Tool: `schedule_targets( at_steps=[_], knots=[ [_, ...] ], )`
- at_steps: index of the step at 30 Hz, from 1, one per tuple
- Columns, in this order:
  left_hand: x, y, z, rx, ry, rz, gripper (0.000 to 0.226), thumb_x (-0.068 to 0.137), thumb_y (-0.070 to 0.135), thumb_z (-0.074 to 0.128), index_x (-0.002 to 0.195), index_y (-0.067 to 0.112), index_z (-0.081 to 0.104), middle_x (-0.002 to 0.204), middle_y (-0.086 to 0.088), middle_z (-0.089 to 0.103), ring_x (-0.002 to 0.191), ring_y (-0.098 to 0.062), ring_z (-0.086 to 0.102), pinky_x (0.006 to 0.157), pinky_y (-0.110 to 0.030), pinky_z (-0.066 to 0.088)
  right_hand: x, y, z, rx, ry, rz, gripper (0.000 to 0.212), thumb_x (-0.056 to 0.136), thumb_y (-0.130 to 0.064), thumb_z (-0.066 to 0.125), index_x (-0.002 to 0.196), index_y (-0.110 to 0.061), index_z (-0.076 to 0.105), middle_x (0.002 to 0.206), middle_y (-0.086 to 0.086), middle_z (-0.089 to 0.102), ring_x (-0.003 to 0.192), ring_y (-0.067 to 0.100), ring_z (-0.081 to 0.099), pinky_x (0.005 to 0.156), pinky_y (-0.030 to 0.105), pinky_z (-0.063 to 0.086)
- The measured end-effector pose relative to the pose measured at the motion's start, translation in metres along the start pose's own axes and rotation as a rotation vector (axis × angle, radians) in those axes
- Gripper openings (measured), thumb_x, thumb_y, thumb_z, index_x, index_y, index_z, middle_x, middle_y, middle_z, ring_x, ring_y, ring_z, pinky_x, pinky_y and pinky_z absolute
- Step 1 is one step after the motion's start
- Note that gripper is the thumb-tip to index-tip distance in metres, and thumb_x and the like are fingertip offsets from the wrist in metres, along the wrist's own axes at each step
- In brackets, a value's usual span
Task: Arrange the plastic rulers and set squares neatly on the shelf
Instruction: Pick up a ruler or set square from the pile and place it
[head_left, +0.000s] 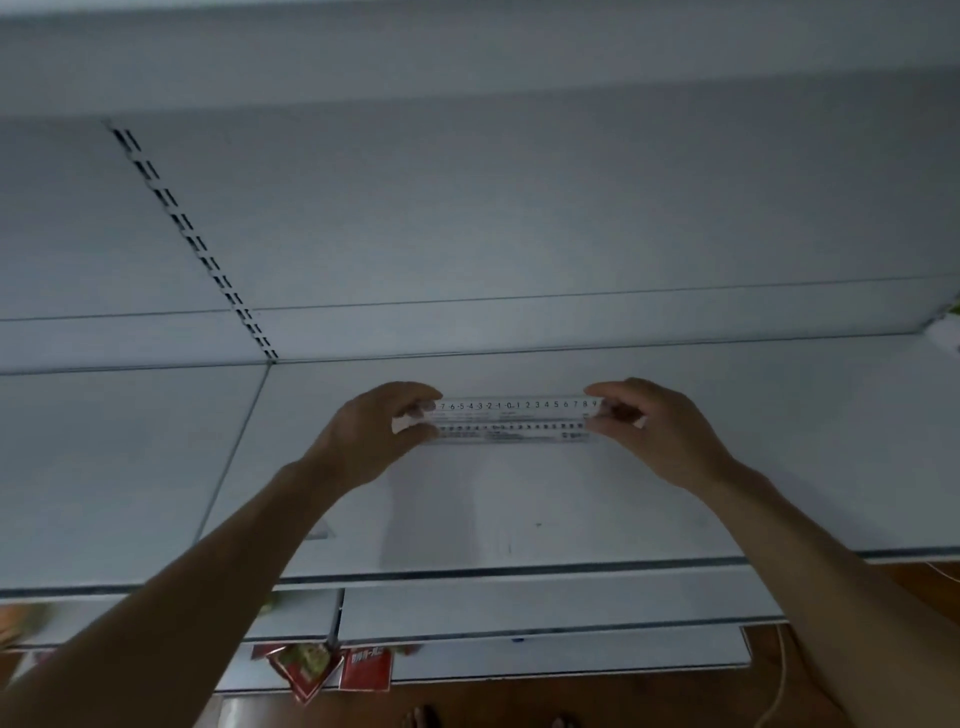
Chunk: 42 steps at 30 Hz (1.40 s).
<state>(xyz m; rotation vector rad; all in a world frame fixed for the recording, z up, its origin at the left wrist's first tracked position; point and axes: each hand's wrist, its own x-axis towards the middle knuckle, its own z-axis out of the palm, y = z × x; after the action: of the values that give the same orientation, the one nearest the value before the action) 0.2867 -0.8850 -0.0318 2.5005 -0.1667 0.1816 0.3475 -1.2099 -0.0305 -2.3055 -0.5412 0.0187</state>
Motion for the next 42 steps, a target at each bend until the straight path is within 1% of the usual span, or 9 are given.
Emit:
schedule_targets(
  at_steps=[3,7,11,17,23,28,33,38,42],
  knots=[
    [0.005,-0.007,0.0,0.092,-0.011,0.066,0.035,0.081,0.026,0.075,0.114,0.021,0.068,0.106,0.01,0.06,0.097,-0.003,0.052,0.084,-0.021,0.043,0.002,0.008,0.003,-0.181,0.006,-0.125,0.033,0.082,-0.029,0.073,0.113,-0.02,0.069,0.089,-0.007,0.066,0.083,0.014,0.056,0.075,0.032,0.049],
    [0.009,-0.017,0.0,0.117,-0.059,0.058,0.034,0.08,0.03,0.075,0.113,0.024,0.069,0.102,0.014,0.053,0.096,-0.007,0.05,0.08,-0.02,0.037,0.006,0.011,0.01,-0.288,0.039,-0.232,0.037,0.077,-0.041,0.071,0.104,-0.016,0.074,0.092,0.0,0.068,0.081,0.019,0.056,0.073,0.027,0.043],
    [0.014,-0.024,-0.003,0.128,-0.133,0.032,0.037,0.08,0.036,0.075,0.115,0.025,0.068,0.101,0.01,0.055,0.097,-0.011,0.052,0.084,-0.025,0.043,0.013,0.014,0.017,-0.315,0.006,-0.241,0.038,0.076,-0.043,0.068,0.102,-0.016,0.074,0.09,0.001,0.067,0.078,0.02,0.056,0.073,0.026,0.041],
    [0.017,-0.033,-0.001,0.142,-0.225,-0.021,0.047,0.077,0.044,0.076,0.119,0.026,0.066,0.108,0.006,0.058,0.105,-0.014,0.051,0.085,-0.018,0.033,0.016,0.018,0.021,-0.314,-0.079,-0.199,0.036,0.078,-0.045,0.068,0.104,-0.021,0.074,0.091,-0.002,0.064,0.082,0.017,0.052,0.074,0.03,0.042],
    [0.024,-0.029,-0.003,0.105,-0.295,-0.055,0.045,0.078,0.039,0.076,0.12,0.029,0.064,0.109,0.009,0.056,0.105,-0.009,0.047,0.09,-0.025,0.039,0.017,0.018,0.022,-0.307,-0.126,-0.141,0.04,0.079,-0.042,0.072,0.115,-0.024,0.069,0.102,-0.005,0.06,0.094,0.014,0.048,0.084,0.03,0.039],
    [0.027,-0.027,-0.007,0.134,-0.351,-0.028,0.032,0.082,0.036,0.072,0.113,0.03,0.066,0.106,0.008,0.057,0.099,-0.01,0.053,0.087,-0.029,0.045,0.018,0.018,0.021,-0.302,-0.143,-0.151,0.033,0.079,-0.036,0.074,0.109,-0.022,0.072,0.098,-0.003,0.061,0.093,0.018,0.052,0.084,0.033,0.041],
    [0.028,-0.024,-0.008,0.179,-0.362,0.012,0.027,0.084,0.036,0.07,0.11,0.03,0.065,0.103,0.009,0.056,0.097,-0.008,0.052,0.08,-0.02,0.038,0.02,0.015,0.019,-0.286,-0.173,-0.122,0.031,0.08,-0.038,0.073,0.108,-0.024,0.072,0.099,-0.005,0.059,0.096,0.016,0.05,0.086,0.031,0.039],
    [0.025,-0.022,-0.009,0.158,-0.362,-0.045,0.033,0.081,0.039,0.073,0.112,0.035,0.061,0.108,0.013,0.055,0.101,-0.007,0.05,0.086,-0.028,0.043,0.021,0.011,0.015,-0.276,-0.224,-0.072,0.038,0.081,-0.041,0.071,0.115,-0.024,0.068,0.104,-0.005,0.057,0.102,0.015,0.05,0.091,0.029,0.039],
    [0.008,-0.007,-0.015,0.024,-0.17,-0.146,0.032,0.084,0.034,0.07,0.114,0.035,0.059,0.11,0.016,0.058,0.101,-0.002,0.055,0.09,-0.03,0.048,0.024,0.0,0.011,-0.24,-0.117,-0.078,0.031,0.085,-0.04,0.066,0.112,-0.026,0.067,0.101,-0.01,0.06,0.095,0.01,0.054,0.086,0.03,0.045]
  ],
)
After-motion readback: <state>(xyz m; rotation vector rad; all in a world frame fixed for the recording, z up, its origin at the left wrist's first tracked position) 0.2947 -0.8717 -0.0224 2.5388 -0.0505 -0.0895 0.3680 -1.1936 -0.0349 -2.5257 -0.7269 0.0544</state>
